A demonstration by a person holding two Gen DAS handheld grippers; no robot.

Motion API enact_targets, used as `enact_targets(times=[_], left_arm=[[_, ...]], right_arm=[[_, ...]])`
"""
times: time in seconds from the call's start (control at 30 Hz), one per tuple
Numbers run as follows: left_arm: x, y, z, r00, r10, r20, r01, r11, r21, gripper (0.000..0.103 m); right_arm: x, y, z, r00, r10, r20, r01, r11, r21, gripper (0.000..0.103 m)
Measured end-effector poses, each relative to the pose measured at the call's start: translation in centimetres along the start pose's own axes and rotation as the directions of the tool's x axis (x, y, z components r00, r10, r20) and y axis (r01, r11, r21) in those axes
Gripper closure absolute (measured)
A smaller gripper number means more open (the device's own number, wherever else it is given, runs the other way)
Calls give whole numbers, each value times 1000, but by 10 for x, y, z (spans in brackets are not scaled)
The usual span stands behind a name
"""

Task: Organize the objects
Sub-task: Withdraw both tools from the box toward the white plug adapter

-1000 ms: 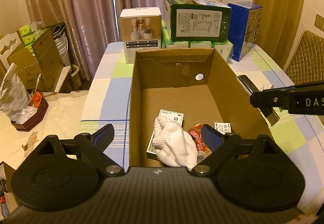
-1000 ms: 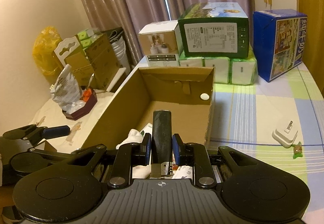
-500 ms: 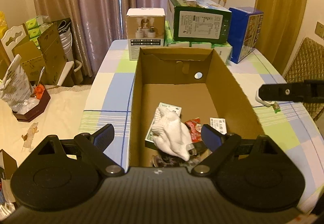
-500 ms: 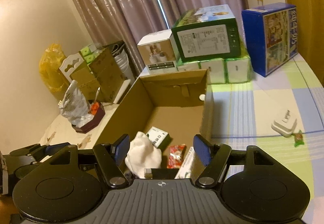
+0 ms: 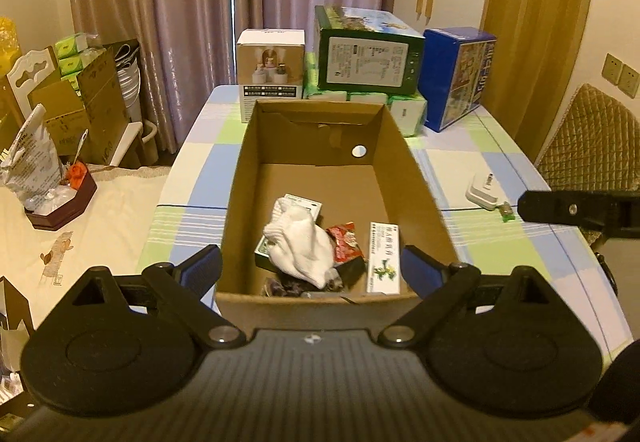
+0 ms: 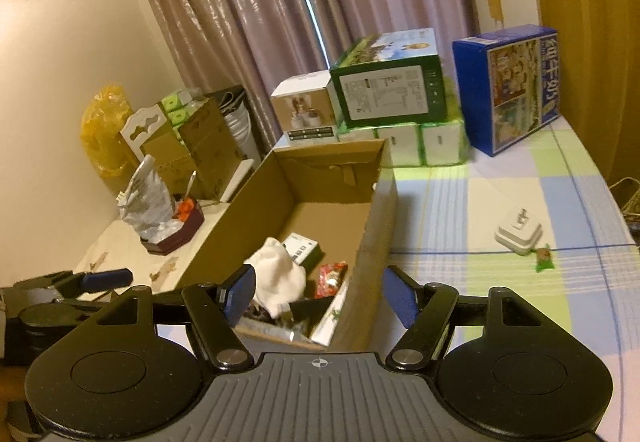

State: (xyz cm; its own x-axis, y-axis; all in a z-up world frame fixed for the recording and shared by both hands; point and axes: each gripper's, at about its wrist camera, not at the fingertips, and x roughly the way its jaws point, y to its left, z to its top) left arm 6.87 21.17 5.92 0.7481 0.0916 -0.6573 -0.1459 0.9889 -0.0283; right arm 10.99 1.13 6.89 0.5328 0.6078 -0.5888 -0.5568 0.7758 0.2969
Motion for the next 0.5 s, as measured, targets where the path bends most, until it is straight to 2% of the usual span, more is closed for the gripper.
enact_targets(times=[0.1, 0.27, 0.4, 0.5], left_arm=[[-10, -8, -4, 1000, -6, 1, 6, 1000, -6, 7], [-25, -20, -14, 1000, -11, 8, 12, 1000, -19, 1], [-32, -33, -20, 999, -32, 6, 32, 999, -17, 1], [-34, -43, -24, 999, -40, 5, 40, 999, -11, 1]], right_arm=[[-16, -3, -10, 1000, -19, 10, 19, 1000, -4, 23], [-39, -16, -26, 998, -51, 20, 51, 999, 17, 16], [-55, -30, -37, 996, -89, 19, 88, 995, 39, 5], [-67, -42, -45, 993, -120, 24, 118, 991, 62, 2]])
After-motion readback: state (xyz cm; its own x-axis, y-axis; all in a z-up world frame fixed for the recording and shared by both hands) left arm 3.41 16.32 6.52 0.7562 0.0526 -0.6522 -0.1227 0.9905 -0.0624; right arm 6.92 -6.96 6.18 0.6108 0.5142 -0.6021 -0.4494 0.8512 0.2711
